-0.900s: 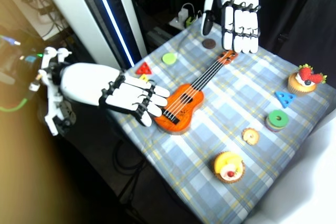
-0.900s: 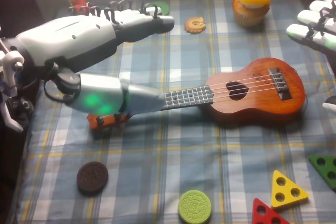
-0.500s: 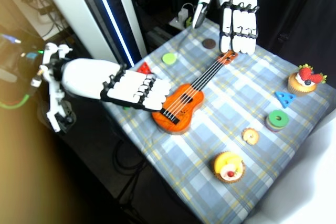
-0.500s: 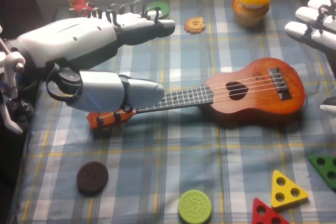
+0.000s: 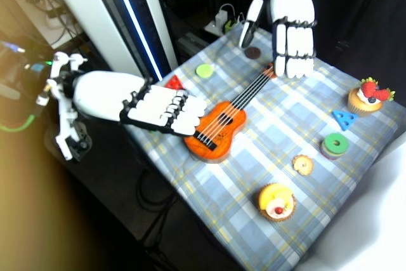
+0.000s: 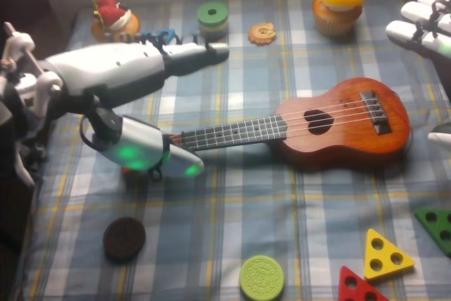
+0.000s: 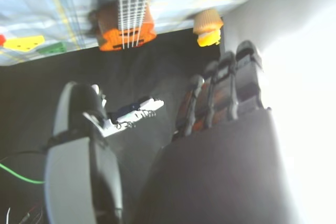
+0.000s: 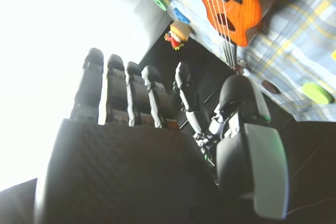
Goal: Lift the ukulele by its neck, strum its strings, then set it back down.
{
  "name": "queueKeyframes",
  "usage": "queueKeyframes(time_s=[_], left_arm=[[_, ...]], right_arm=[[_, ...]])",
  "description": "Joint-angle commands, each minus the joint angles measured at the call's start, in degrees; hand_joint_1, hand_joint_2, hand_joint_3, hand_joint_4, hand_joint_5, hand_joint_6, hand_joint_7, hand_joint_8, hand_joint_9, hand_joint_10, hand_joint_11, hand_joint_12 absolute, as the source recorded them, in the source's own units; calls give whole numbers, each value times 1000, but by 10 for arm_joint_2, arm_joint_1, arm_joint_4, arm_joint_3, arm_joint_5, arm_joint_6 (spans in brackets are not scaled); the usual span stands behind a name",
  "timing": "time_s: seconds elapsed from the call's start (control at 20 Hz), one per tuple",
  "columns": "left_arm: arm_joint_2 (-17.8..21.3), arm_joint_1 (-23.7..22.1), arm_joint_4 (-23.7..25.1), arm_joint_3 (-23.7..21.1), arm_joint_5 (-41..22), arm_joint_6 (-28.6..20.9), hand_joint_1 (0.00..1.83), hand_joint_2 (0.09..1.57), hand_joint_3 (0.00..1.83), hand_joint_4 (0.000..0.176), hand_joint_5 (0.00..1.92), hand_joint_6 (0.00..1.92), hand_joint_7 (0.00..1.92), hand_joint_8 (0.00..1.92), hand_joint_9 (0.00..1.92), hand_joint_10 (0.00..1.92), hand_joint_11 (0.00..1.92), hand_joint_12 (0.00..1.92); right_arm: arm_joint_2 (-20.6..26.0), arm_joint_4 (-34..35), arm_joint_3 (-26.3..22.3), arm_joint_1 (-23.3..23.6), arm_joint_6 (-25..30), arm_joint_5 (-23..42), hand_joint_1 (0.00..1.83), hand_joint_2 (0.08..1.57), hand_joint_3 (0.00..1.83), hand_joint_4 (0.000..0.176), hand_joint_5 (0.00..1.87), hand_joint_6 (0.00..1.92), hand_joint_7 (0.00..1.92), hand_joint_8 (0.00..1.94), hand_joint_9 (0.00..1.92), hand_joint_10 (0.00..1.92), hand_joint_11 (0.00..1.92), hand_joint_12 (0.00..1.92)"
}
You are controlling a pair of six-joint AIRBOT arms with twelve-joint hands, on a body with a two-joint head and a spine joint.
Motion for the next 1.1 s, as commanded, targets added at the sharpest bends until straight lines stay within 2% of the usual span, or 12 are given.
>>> queueKeyframes(time_s=[0.0, 0.05, 0.25, 0.4, 0.6, 0.7, 0.75, 0.85, 0.9, 0.95, 1.0, 1.05], left_arm=[[-8, 1, -15, 6, -46, 6, 849, 957, 1, 47, 69, 1, 148, 3, 97, 5, 0, 551], [-16, 7, -32, 12, -42, 17, 847, 965, 3, 60, 74, 3, 151, 4, 98, 5, 0, 538], [-37, 27, -79, 26, -32, 52, 978, 939, 0, 2, 207, 17, 281, 15, 190, 33, 0, 812], [-57, 40, -140, 36, -29, 116, 1000, 981, 12, 0, 276, 20, 336, 20, 250, 55, 0, 916], [-81, 53, -202, 51, -31, 172, 949, 1086, 8, 0, 349, 20, 440, 35, 338, 160, 0, 1300], [-86, 59, -226, 52, -39, 193, 1022, 1111, 5, 0, 457, 51, 573, 92, 194, 880, 0, 1577], [-88, 60, -229, 54, -42, 193, 1089, 1119, 2, 0, 476, 105, 493, 441, 124, 1156, 0, 1712], [-93, 60, -229, 57, -44, 194, 1116, 1159, 2, 0, 320, 712, 303, 1181, 140, 1472, 0, 1913], [-95, 60, -229, 58, -45, 196, 1241, 1263, 0, 0, 260, 1005, 556, 1486, 179, 1574, 0, 1919], [-96, 60, -235, 58, -46, 203, 1273, 1273, 0, 0, 258, 1134, 624, 1529, 224, 1643, 0, 1921], [-99, 60, -250, 58, -46, 225, 1134, 1344, 4, 0, 408, 1498, 636, 1681, 246, 1750, 13, 1921], [-101, 60, -256, 59, -46, 233, 1091, 1380, 3, 0, 420, 1592, 606, 1779, 228, 1842, 9, 1921]], right_arm=[[7, 5, 1, 6, -2, 75, 379, 1259, 3, 0, 0, 0, 0, 0, 0, 0, 0, 0], [7, 6, 0, 5, -2, 77, 392, 1262, 4, 0, 0, 0, 0, 0, 0, 0, 0, 0], [8, 7, -1, 4, -2, 79, 459, 1271, 4, 0, 0, 0, 0, 0, 0, 0, 0, 0], [8, 9, -1, 3, -2, 81, 483, 1265, 0, 0, 0, 0, 0, 0, 0, 0, 0, 0], [10, 10, -2, 2, -2, 83, 450, 1257, 0, 0, 0, 0, 0, 0, 0, 0, 0, 0], [11, 11, -3, 1, -2, 83, 475, 1251, 0, 0, 0, 0, 0, 0, 0, 0, 0, 0], [11, 11, -3, 1, -2, 84, 480, 1250, 0, 0, 0, 0, 0, 0, 0, 0, 0, 0], [11, 11, -3, 0, -2, 84, 478, 1257, 0, 0, 0, 0, 0, 0, 0, 0, 0, 0], [12, 11, -3, 0, -2, 84, 480, 1258, 0, 0, 0, 0, 0, 0, 0, 0, 0, 0], [12, 11, -3, 0, -2, 84, 475, 1257, 0, 0, 0, 0, 0, 0, 0, 0, 0, 0], [12, 11, -3, 0, -2, 85, 464, 1252, 0, 0, 0, 0, 0, 0, 0, 0, 0, 0], [12, 11, -3, 0, -2, 85, 464, 1249, 0, 0, 0, 0, 0, 0, 0, 0, 0, 0]])
